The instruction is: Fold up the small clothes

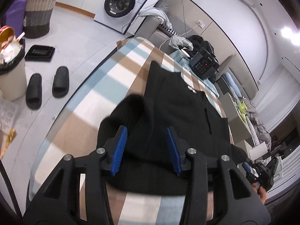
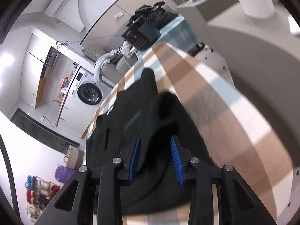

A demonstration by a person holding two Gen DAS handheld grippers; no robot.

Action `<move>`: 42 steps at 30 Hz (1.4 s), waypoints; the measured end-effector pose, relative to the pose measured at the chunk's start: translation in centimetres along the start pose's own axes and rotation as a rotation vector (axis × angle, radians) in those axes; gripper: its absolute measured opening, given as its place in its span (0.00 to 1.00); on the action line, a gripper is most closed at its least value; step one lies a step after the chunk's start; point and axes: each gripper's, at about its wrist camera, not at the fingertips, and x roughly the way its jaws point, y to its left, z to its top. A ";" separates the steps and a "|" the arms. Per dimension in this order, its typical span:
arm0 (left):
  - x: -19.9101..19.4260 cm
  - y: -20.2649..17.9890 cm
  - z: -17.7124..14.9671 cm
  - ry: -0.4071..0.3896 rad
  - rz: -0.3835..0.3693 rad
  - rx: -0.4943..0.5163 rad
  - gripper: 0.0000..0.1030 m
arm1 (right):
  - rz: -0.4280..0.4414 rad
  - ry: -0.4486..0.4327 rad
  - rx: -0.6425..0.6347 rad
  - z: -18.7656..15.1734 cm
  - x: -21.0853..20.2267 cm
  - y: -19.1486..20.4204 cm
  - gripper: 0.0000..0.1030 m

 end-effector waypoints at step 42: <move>5.2 -0.5 -1.6 0.088 0.083 -0.013 0.55 | 0.054 0.055 -0.062 -0.9 6.1 2.2 0.09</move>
